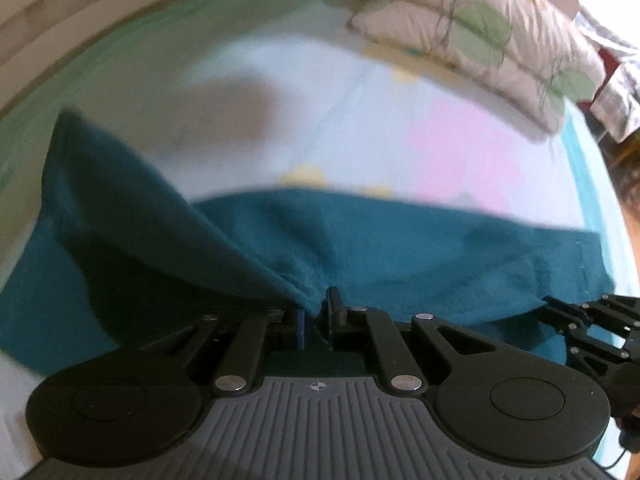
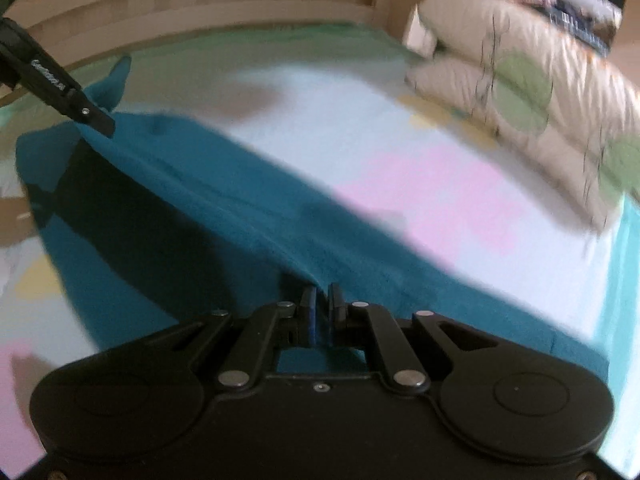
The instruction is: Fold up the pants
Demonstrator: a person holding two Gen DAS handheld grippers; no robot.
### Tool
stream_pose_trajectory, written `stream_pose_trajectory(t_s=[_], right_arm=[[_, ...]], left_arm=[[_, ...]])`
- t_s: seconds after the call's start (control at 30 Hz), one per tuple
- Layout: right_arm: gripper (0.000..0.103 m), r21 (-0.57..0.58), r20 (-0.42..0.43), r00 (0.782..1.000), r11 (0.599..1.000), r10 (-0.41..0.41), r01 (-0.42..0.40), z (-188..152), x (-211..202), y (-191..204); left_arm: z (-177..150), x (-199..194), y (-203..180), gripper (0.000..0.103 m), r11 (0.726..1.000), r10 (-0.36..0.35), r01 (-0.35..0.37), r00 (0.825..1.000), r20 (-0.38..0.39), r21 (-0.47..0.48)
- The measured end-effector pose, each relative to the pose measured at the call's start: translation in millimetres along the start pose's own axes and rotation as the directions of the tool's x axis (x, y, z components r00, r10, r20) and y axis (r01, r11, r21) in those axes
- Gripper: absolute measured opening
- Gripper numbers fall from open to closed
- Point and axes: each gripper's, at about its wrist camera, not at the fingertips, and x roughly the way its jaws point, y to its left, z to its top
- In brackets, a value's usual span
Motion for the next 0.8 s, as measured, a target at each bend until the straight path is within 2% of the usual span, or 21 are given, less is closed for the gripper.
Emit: stream_pose_trajectory(t_s=[0.13, 0.3, 0.37, 0.43, 0.47, 0.6, 0.67, 0.7, 0.8], right_arm=[[0.010, 0.070, -0.076, 0.997, 0.998, 0.003, 0.002, -30, 13, 11], [0.017, 0.194, -0.145, 0.989, 0.981, 0.020, 0.009, -45, 15, 3], [0.026, 0.255, -0.126, 0.991, 0.967, 0.032, 0.001, -46, 5, -7], [0.044, 0.337, -0.097, 0.995, 0.941, 0.027, 0.008, -49, -8, -25], [0.046, 0.383, -0.084, 0.996, 0.924, 0.010, 0.023, -50, -13, -38], [0.047, 0.546, -0.111, 0.986, 0.821, -0.124, 0.165, -69, -29, -91], [0.047, 0.630, -0.152, 0.968, 0.735, -0.201, 0.252, -82, -30, -122], [0.047, 0.681, -0.172, 0.957, 0.675, -0.232, 0.286, -91, -30, -140], [0.049, 0.803, -0.198, 0.939, 0.503, -0.280, 0.320, -113, -31, -179]], left_arm=[[-20, 21, -9, 0.009, 0.999, 0.033, -0.031, 0.998, -0.059, 0.044], [-35, 41, -18, 0.009, 0.992, 0.063, -0.057, 0.997, -0.049, 0.109], [-41, 44, -14, 0.009, 0.992, 0.058, -0.053, 0.997, -0.044, 0.117], [-47, 48, -7, 0.009, 0.993, 0.052, -0.047, 0.997, -0.049, 0.106], [-48, 51, -2, 0.009, 0.995, 0.047, -0.041, 0.997, -0.057, 0.095], [-53, 58, 11, 0.010, 0.998, 0.031, -0.027, 0.997, -0.073, 0.056], [-55, 61, 16, 0.010, 0.999, 0.026, -0.023, 0.998, -0.065, 0.047], [-56, 61, 18, 0.010, 0.999, 0.024, -0.021, 0.998, -0.064, 0.040], [-62, 62, 25, 0.010, 0.999, 0.022, -0.020, 0.998, -0.062, 0.035]])
